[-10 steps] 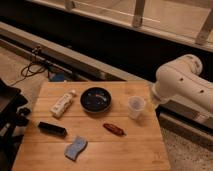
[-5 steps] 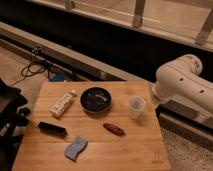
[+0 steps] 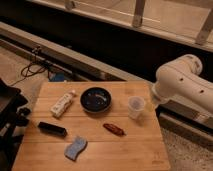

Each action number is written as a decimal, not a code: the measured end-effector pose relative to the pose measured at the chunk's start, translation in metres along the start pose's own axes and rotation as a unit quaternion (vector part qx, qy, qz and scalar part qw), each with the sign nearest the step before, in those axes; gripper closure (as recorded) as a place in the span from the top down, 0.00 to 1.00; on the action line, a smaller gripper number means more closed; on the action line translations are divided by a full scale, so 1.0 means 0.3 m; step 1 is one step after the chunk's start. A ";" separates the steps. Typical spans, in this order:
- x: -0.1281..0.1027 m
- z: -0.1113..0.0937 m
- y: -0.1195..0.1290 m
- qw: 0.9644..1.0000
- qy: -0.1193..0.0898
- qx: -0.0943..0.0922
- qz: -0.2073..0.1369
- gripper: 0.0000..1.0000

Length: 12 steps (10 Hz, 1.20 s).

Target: Place the ceramic cup in the ceramic bowl

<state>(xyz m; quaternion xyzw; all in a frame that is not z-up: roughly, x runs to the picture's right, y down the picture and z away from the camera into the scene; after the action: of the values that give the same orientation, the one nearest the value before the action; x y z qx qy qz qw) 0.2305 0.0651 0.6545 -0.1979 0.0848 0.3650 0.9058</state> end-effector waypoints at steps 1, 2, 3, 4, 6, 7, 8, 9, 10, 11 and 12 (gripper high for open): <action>0.000 0.000 0.000 1.000 0.000 0.000 0.000 0.80; -0.001 0.000 -0.002 1.000 0.000 0.000 0.001 0.80; -0.019 0.016 -0.005 1.000 0.003 -0.005 -0.002 0.80; -0.049 0.035 -0.010 1.000 0.004 -0.009 -0.007 0.80; -0.057 0.047 -0.020 1.000 0.011 -0.013 -0.009 0.80; -0.067 0.059 -0.012 1.000 0.012 -0.017 -0.011 0.80; -0.087 0.078 -0.016 1.000 0.012 -0.019 -0.014 0.80; -0.108 0.090 -0.029 1.000 0.012 -0.020 -0.016 0.80; -0.122 0.092 -0.027 0.999 0.012 -0.022 -0.019 0.80; -0.123 0.096 -0.026 0.999 0.015 -0.024 -0.021 0.80; -0.122 0.108 -0.026 0.999 0.018 -0.027 -0.022 0.80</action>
<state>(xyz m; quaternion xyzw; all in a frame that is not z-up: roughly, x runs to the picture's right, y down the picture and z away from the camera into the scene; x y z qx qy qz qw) 0.2099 0.0507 0.6970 -0.2303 0.0869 0.3434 0.9063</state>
